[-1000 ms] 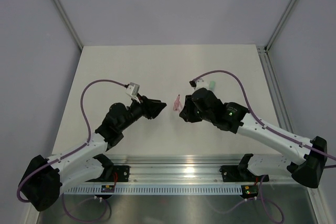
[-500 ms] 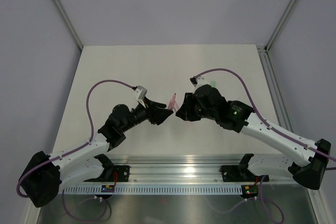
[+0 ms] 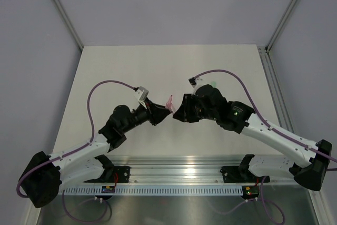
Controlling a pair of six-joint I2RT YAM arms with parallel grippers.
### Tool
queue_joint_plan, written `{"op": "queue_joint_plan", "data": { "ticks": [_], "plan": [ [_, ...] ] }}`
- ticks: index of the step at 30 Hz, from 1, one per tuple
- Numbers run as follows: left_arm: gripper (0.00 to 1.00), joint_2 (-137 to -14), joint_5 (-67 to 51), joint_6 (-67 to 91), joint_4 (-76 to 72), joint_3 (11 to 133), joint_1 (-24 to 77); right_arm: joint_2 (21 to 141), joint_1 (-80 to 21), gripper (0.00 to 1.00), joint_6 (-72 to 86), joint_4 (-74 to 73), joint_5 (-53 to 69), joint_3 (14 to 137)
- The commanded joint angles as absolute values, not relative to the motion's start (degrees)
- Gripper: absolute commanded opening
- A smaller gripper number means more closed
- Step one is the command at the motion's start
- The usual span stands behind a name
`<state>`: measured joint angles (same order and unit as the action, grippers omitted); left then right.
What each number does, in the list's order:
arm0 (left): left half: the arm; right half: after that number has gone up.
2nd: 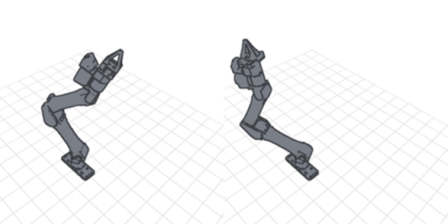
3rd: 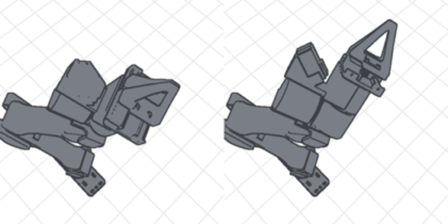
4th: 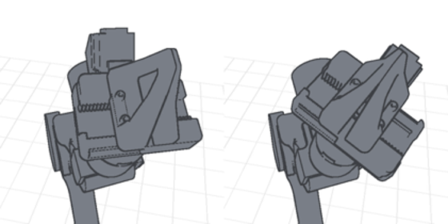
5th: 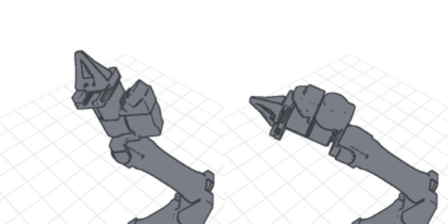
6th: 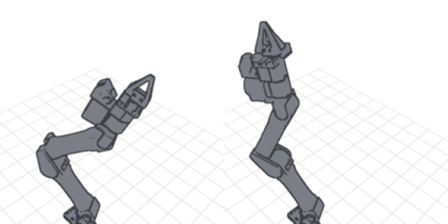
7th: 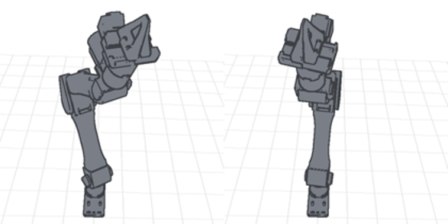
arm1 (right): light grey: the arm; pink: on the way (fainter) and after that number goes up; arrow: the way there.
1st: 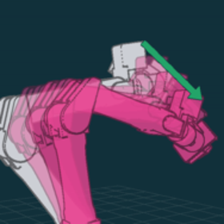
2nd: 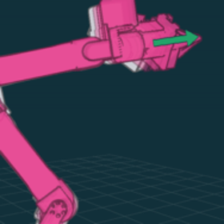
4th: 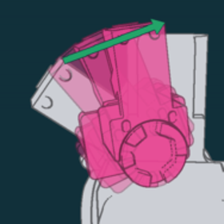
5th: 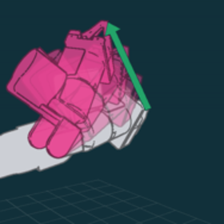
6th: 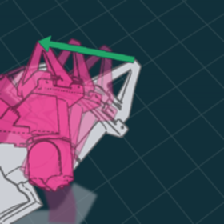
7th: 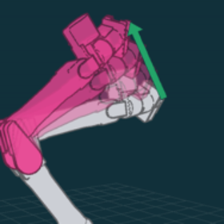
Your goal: Insert the pens into the pen caps
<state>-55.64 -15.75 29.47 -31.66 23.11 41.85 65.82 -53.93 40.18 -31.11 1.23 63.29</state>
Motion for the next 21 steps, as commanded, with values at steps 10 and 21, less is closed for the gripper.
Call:
{"op": "queue_joint_plan", "data": {
  "ticks": [10,21],
  "plan": [
    [0.00,-55.4,-15.4,28.1,-35.3,24.6,42.9,64.2,-53.4,0.00,36.8,-37.1,-6.7,69.3],
    [0.00,-55.0,-15.7,27.4,-34.8,25.0,44.3,70.0,-48.9,0.00,28.5,-40.6,-11.5,82.5]
  ]
}}
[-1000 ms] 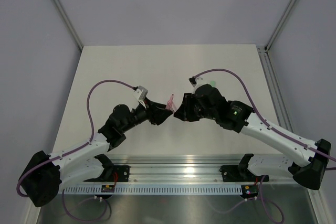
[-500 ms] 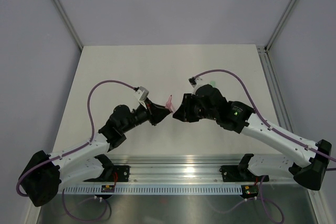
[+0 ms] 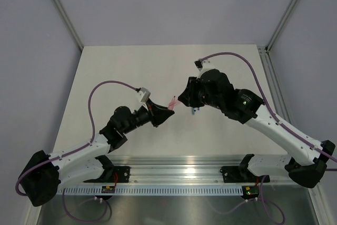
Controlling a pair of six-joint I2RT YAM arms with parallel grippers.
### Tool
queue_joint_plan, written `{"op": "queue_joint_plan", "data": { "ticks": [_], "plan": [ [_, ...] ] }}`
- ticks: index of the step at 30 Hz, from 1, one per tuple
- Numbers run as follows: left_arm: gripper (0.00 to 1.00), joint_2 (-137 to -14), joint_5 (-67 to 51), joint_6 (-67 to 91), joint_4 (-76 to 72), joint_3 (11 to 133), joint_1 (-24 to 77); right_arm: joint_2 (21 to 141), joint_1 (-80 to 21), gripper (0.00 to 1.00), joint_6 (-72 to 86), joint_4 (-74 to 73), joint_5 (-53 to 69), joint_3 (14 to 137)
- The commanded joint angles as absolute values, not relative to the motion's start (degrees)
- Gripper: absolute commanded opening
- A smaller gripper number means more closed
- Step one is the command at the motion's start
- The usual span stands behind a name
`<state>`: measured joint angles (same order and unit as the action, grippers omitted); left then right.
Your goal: Insert the pens into the pen caps
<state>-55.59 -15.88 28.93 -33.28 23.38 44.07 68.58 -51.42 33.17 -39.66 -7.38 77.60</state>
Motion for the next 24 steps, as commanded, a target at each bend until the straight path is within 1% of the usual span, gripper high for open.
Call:
{"op": "queue_joint_plan", "data": {
  "ticks": [1,3,7,9,10,13,19,24],
  "plan": [
    [0.00,-55.0,-15.8,27.4,-34.8,25.0,44.3,70.7,-48.5,0.00,28.0,-40.8,-10.6,83.4],
    [0.00,-54.8,-16.0,27.3,-34.8,25.0,44.4,73.1,-47.7,0.00,26.9,-41.8,-9.4,86.0],
    [0.00,-54.5,-15.6,26.9,-34.7,24.9,44.5,76.9,-46.1,0.00,25.2,-43.4,-1.7,89.2],
    [0.00,-53.9,-15.3,26.7,-34.6,24.8,44.5,79.3,-45.4,0.00,24.3,-45.5,-0.3,91.1],
    [0.00,-53.9,-15.3,26.7,-34.6,24.7,44.5,79.9,-45.0,0.00,24.1,-46.0,3.0,91.5],
    [0.00,-53.5,-15.4,26.6,-34.7,24.6,44.5,81.7,-43.1,0.00,23.0,-46.8,7.9,92.4],
    [0.00,-53.4,-15.0,26.5,-34.7,24.4,44.5,84.6,-41.4,0.00,21.8,-48.3,13.9,93.9],
    [0.00,-53.1,-14.6,26.5,-34.7,24.3,44.5,87.2,-41.4,0.00,21.1,-49.9,15.9,94.9]
  ]
}}
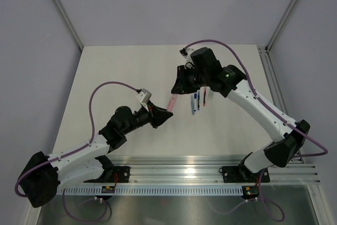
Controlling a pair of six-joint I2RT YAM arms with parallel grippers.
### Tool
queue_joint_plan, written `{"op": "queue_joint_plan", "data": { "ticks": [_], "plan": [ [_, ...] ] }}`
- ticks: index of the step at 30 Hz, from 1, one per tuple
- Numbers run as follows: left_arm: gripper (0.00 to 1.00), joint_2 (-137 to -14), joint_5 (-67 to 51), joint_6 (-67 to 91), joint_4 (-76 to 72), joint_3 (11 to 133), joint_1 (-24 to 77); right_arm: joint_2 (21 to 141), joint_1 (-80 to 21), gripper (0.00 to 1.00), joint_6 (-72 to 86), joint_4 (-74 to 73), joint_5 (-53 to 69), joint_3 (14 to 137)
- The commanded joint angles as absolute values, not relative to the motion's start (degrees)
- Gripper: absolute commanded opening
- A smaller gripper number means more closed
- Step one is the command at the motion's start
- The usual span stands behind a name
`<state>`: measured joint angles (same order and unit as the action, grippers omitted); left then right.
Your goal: Insert the pens into the pen caps
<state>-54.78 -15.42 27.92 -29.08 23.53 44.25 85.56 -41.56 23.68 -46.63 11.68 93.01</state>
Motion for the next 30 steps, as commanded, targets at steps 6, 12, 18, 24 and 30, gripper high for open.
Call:
{"op": "queue_joint_plan", "data": {
  "ticks": [6,12,18,24,30],
  "plan": [
    [0.00,-52.1,-13.6,26.5,-35.2,23.7,44.6,89.2,-41.4,0.00,21.0,-49.8,18.0,93.9],
    [0.00,-51.4,-12.6,27.5,-35.4,23.1,44.5,88.1,-41.4,0.00,22.5,-46.2,19.3,89.6],
    [0.00,-50.5,-11.3,28.1,-35.4,22.7,44.5,84.0,-42.0,0.00,26.2,-37.8,20.2,79.8],
    [0.00,-50.4,-10.9,28.4,-35.5,22.5,44.5,81.8,-43.6,0.00,28.3,-33.8,19.4,72.8],
    [0.00,-50.1,-11.2,28.9,-36.0,22.2,44.5,81.7,-46.7,0.00,29.2,-32.7,17.1,69.7]
  ]
}}
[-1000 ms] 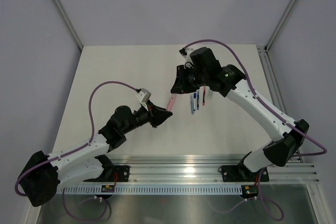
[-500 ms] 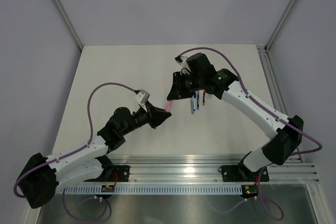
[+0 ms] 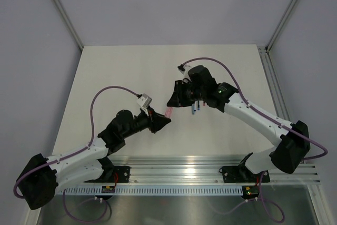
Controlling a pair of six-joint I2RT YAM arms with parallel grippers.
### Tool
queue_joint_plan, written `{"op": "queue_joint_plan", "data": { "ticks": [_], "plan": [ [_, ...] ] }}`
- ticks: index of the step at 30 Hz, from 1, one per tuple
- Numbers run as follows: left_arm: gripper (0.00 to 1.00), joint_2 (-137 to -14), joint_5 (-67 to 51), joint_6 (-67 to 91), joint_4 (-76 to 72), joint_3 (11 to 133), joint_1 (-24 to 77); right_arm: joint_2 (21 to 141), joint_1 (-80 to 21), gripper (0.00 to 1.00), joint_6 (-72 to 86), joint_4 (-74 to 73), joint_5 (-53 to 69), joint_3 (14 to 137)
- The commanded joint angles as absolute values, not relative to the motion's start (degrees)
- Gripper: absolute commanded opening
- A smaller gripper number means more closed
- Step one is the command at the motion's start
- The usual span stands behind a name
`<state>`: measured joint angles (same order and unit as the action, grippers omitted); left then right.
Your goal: Insert the pens into the pen caps
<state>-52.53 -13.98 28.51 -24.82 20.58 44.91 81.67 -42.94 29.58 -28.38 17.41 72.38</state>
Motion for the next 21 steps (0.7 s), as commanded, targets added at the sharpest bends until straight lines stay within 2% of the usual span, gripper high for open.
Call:
{"op": "queue_joint_plan", "data": {
  "ticks": [1,21],
  "plan": [
    [0.00,-49.9,-11.2,29.0,-36.2,22.1,44.5,81.8,-47.2,0.00,29.4,-32.6,16.7,69.3],
    [0.00,-45.9,-9.6,30.1,-37.1,20.1,43.3,83.8,-57.6,0.00,38.6,-19.3,11.9,53.0]
  ]
}}
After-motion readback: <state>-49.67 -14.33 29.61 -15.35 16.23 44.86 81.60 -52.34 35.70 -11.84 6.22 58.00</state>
